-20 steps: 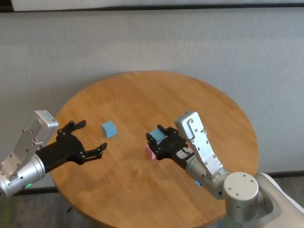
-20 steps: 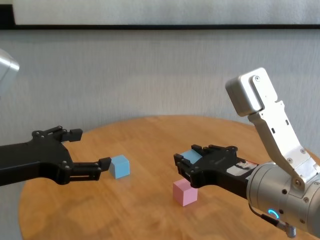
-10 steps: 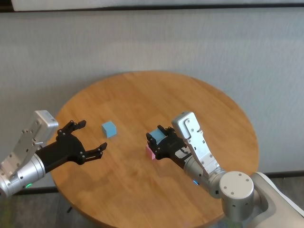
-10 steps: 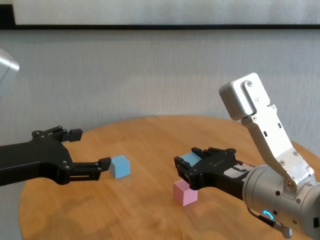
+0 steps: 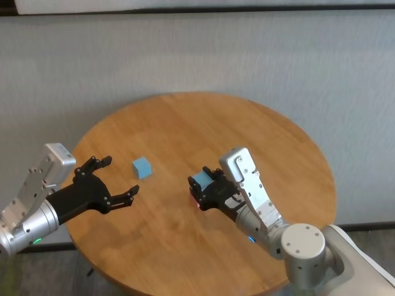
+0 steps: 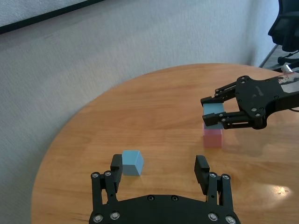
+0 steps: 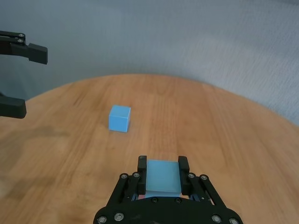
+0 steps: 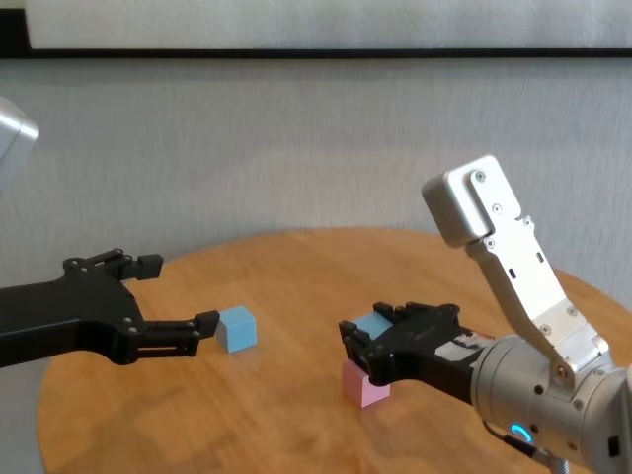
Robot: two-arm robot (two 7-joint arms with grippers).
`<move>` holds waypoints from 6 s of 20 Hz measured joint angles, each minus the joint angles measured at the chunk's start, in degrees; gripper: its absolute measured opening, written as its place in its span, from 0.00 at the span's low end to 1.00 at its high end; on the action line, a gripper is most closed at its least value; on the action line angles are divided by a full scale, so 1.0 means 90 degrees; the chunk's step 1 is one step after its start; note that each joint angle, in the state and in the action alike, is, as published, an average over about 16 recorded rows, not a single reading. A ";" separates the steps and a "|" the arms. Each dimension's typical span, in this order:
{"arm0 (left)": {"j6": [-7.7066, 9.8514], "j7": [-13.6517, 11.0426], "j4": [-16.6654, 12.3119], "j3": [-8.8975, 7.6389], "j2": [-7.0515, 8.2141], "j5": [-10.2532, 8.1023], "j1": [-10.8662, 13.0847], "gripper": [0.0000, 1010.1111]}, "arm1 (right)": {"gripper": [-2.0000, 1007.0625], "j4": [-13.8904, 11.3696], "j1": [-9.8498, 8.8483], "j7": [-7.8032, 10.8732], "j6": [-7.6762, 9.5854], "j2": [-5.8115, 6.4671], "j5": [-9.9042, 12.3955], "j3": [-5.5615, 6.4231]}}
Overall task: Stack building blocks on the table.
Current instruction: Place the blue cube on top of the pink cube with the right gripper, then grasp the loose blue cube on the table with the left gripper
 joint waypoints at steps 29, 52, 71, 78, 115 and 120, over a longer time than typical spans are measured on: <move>0.0000 0.0000 0.0000 0.0000 0.0000 0.0000 0.0000 0.99 | 0.42 0.0173 0.0022 -0.0016 0.0004 -0.0129 -0.0044 0.0035; 0.0000 0.0000 0.0000 0.0000 0.0000 0.0000 0.0000 0.99 | 0.99 -0.0627 -0.0095 0.0025 0.0056 0.0110 0.0544 0.0661; -0.0020 -0.0001 -0.0024 -0.0016 0.0014 0.0029 0.0030 0.99 | 1.00 -0.1029 -0.0164 -0.0146 0.0333 0.0816 0.1169 0.1664; -0.0101 0.0002 0.0037 -0.0101 0.0026 0.0101 0.0070 0.99 | 1.00 -0.1048 -0.0191 -0.0155 0.0361 0.0837 0.1145 0.1658; -0.0643 -0.1494 0.2952 0.0090 -0.0519 -0.0692 -0.1728 0.99 | 1.00 -0.0970 -0.0141 -0.0137 0.0300 0.0793 0.1141 0.1623; -0.0233 -0.1265 0.3055 0.0102 -0.0590 -0.0686 -0.1926 0.99 | 1.00 -0.0968 -0.0140 -0.0137 0.0298 0.0792 0.1140 0.1623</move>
